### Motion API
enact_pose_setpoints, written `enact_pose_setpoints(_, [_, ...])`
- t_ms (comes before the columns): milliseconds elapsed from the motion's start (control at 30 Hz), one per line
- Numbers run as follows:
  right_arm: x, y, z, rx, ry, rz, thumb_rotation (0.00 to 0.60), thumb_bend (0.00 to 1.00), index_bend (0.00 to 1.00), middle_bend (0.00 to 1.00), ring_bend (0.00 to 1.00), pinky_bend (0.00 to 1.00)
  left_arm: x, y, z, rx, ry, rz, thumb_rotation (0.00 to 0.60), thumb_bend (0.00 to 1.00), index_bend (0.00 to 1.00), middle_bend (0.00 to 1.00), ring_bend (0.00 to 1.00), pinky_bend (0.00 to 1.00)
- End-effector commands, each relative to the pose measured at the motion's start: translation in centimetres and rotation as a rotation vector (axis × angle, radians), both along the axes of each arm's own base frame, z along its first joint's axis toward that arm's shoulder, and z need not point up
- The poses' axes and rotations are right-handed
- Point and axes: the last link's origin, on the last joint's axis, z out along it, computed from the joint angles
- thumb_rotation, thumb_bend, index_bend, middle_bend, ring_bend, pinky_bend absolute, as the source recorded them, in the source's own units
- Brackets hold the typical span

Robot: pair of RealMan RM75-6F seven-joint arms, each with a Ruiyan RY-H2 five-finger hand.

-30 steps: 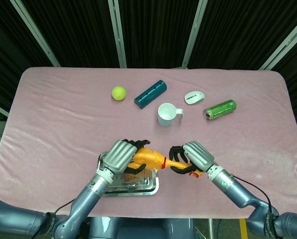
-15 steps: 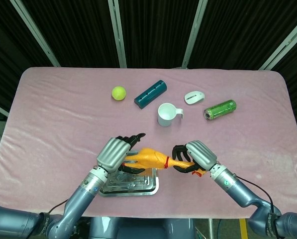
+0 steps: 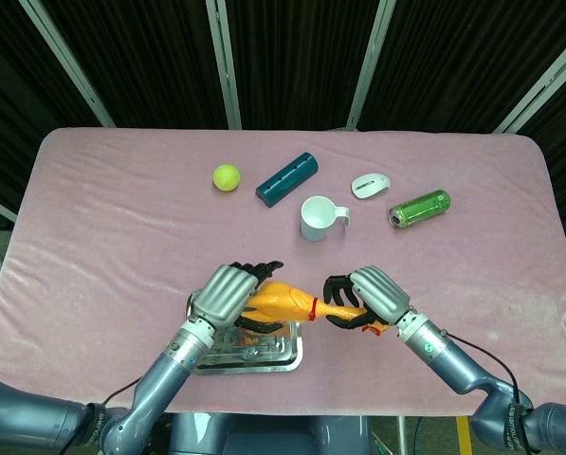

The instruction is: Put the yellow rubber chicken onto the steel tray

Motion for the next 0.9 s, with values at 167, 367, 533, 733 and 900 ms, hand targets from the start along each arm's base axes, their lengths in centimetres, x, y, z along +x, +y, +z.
enact_pose_setpoints(167, [0.12, 0.12, 0.13, 0.001, -0.004, 0.006, 0.6, 0.82, 1.0, 0.79, 0.76, 0.88, 1.08, -0.05, -0.67, 0.026, -0.012, -0.007, 0.583, 0.5, 0.52, 0.64, 0.61, 0.63])
enact_pose_setpoints(367, [0.03, 0.2, 0.23, 0.003, -0.009, 0.001, 0.6, 0.82, 1.0, 0.79, 0.76, 0.88, 1.32, -0.2, -1.0, 0.063, -0.025, -0.012, 0.6, 0.69, 0.68, 0.79, 0.73, 0.73])
enact_pose_setpoints(533, [0.09, 0.33, 0.27, 0.004, -0.016, 0.003, 0.6, 0.82, 1.0, 0.79, 0.76, 0.88, 1.37, -0.18, -1.09, 0.079, -0.028, -0.017, 0.6, 0.78, 0.76, 0.86, 0.77, 0.76])
enact_pose_setpoints(733, [0.15, 0.36, 0.34, 0.001, -0.02, 0.004, 0.6, 0.82, 1.0, 0.79, 0.76, 0.88, 1.32, -0.22, -1.01, 0.089, -0.031, -0.021, 0.6, 0.76, 0.75, 0.86, 0.77, 0.76])
enact_pose_setpoints(900, [-0.11, 0.2, 0.39, 0.0, -0.016, -0.007, 0.6, 0.82, 1.0, 0.79, 0.76, 0.88, 0.95, -0.36, -0.81, 0.066, -0.037, -0.015, 0.6, 0.36, 0.53, 0.65, 0.64, 0.66])
